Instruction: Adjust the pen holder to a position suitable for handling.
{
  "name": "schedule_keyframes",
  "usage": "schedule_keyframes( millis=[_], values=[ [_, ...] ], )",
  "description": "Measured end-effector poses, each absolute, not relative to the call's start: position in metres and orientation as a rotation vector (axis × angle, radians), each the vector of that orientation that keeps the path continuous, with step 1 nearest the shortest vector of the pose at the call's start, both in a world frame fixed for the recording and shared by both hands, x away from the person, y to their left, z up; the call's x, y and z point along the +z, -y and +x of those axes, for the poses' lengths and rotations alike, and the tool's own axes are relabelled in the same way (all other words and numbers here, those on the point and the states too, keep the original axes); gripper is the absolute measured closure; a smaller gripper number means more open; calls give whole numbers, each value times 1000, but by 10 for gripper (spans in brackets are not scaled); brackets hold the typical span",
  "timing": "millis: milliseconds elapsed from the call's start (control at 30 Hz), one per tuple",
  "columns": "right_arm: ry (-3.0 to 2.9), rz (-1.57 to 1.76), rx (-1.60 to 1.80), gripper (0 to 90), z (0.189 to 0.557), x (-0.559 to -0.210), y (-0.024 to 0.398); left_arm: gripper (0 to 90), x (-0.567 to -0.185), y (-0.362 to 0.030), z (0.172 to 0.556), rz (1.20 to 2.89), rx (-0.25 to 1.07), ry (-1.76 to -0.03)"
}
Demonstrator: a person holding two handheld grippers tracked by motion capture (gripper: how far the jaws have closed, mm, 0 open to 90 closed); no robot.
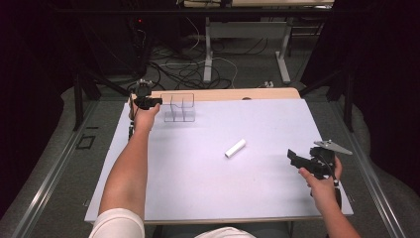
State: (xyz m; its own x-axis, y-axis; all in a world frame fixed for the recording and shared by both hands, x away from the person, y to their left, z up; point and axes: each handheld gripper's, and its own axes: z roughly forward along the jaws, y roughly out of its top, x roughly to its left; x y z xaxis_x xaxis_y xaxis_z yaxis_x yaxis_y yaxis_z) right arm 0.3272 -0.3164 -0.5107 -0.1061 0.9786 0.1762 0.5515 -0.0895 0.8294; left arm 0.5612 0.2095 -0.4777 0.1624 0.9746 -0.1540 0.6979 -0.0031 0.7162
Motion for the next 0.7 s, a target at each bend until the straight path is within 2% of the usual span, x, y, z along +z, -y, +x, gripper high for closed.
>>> schedule_keyframes(
  millis=[233, 700],
  values=[
    [-1680, 1669, 1105, 144, 327, -511, 318, 826, -479, -205, 563, 1754, 530, -1606],
    [-1677, 1664, 1126, 145, 327, -511, 318, 871, -478, -194, 570, 1784, 582, -1675]
  ],
)
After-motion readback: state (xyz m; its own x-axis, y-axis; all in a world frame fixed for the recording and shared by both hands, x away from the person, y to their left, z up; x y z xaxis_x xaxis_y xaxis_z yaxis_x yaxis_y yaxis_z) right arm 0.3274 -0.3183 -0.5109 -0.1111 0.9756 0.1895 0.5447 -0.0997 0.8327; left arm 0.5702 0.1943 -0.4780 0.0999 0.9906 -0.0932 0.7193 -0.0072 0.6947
